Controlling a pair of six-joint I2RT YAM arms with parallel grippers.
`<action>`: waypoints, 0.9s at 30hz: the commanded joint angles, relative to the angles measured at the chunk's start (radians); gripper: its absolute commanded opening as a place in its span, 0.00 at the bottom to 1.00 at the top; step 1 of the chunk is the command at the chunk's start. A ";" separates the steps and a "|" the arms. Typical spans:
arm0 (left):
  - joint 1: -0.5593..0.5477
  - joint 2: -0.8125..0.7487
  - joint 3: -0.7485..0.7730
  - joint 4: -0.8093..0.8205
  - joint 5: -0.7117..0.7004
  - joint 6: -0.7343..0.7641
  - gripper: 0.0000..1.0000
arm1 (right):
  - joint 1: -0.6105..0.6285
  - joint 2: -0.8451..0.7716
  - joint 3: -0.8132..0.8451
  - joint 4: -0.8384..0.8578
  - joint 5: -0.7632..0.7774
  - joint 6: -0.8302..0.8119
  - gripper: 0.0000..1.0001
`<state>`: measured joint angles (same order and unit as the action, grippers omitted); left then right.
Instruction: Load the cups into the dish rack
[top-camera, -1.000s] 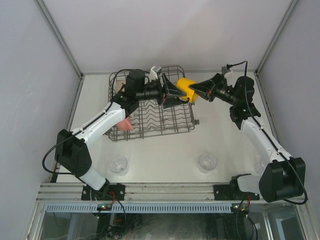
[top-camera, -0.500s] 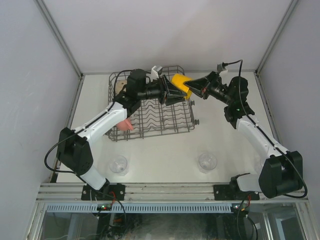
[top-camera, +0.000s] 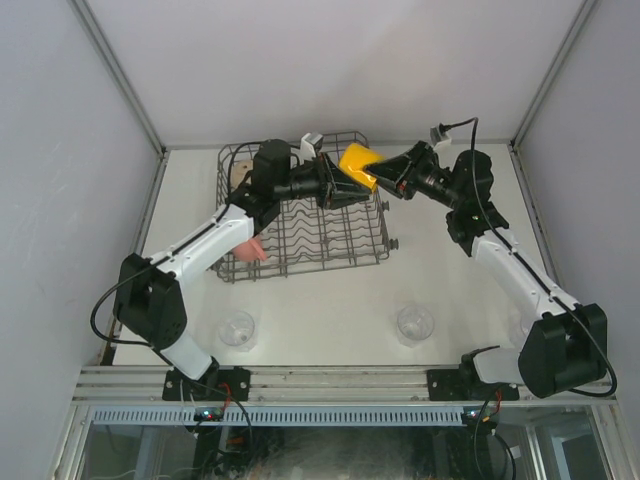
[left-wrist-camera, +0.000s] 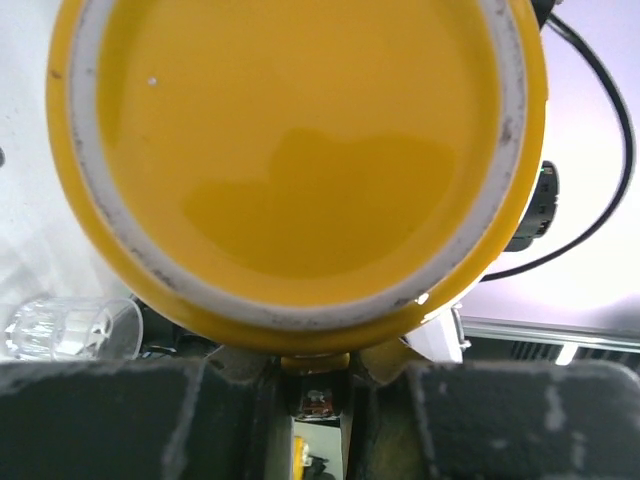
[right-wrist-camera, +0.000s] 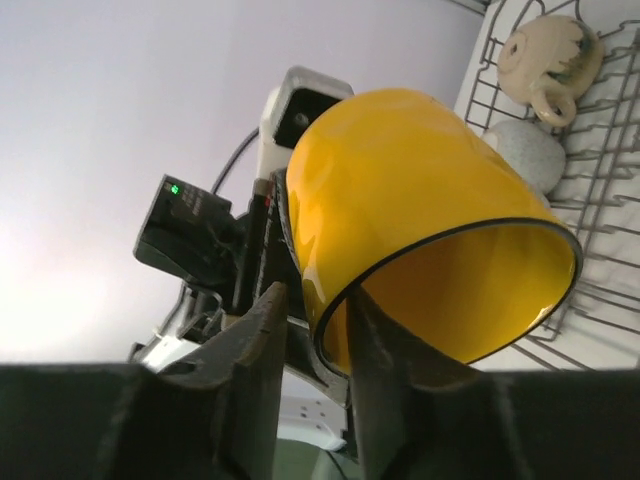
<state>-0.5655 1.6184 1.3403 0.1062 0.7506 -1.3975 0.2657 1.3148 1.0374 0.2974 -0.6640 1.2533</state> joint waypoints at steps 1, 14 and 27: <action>0.019 -0.033 0.039 -0.002 -0.004 0.165 0.00 | 0.003 -0.056 0.061 -0.131 -0.030 -0.130 0.34; 0.144 0.035 0.313 -0.544 -0.173 0.644 0.00 | -0.093 -0.039 0.220 -0.757 0.197 -0.622 0.47; 0.148 0.067 0.465 -0.675 -0.238 0.758 0.00 | 0.111 0.315 0.460 -1.077 0.686 -0.877 0.45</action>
<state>-0.4179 1.7004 1.7000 -0.5983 0.5262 -0.7197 0.3374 1.5925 1.4292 -0.6880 -0.1146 0.4522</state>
